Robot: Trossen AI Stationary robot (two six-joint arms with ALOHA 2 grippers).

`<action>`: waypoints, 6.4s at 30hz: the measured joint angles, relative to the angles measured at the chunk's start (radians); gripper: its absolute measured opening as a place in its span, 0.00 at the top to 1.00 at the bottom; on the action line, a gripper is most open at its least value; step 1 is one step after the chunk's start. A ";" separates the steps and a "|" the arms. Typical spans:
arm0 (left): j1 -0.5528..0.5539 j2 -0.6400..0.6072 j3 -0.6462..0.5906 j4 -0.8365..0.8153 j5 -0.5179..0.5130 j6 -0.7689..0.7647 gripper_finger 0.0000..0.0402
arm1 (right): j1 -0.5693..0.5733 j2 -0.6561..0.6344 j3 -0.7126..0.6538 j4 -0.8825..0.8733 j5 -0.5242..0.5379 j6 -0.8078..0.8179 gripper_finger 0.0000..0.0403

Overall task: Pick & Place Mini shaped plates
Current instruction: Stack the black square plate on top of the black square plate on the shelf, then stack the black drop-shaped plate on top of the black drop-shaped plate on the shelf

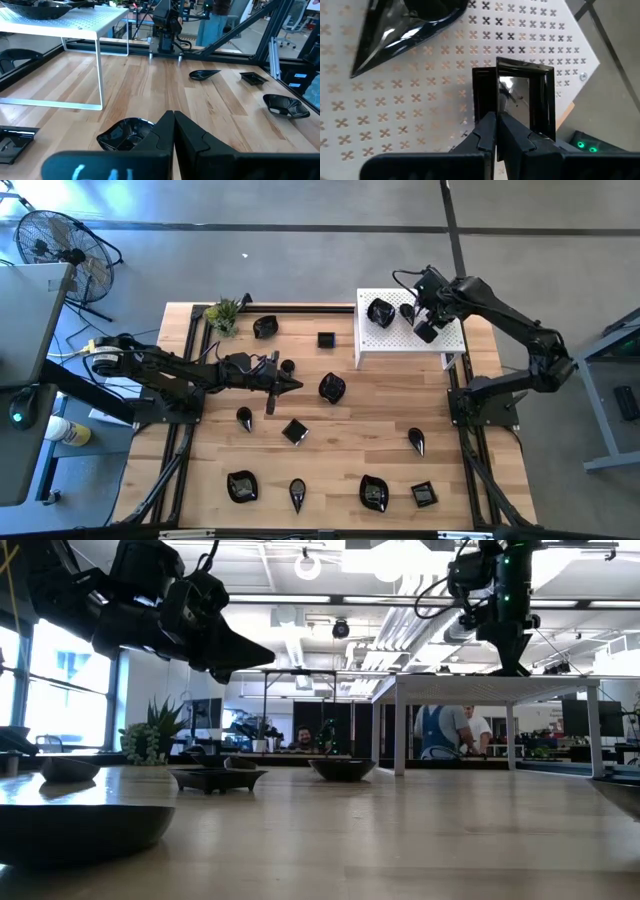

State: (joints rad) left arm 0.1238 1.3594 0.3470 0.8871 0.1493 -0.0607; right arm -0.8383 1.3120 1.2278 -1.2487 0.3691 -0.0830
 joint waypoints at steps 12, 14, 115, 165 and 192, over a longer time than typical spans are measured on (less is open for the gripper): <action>0.000 0.000 0.000 0.000 0.000 0.000 1.00 | 0.003 0.003 0.001 -0.001 -0.002 -0.001 0.78; 0.000 0.000 0.000 0.000 0.000 0.000 1.00 | 0.003 0.003 0.011 -0.010 -0.004 -0.001 0.75; 0.000 0.000 0.000 -0.037 0.000 0.003 1.00 | 1.473 -0.033 -0.651 0.582 -0.128 1.939 0.99; 0.000 0.000 0.000 -0.046 -0.003 0.004 1.00 | 1.111 0.098 -0.607 0.722 -0.504 1.007 0.98; 0.000 0.000 0.000 -0.048 -0.001 0.004 1.00 | 0.382 -0.095 0.148 0.150 -0.189 0.906 1.00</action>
State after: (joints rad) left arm 0.1241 1.3594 0.3466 0.8395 0.1486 -0.0571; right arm -0.4566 1.2171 1.3753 -1.0982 0.1802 0.8235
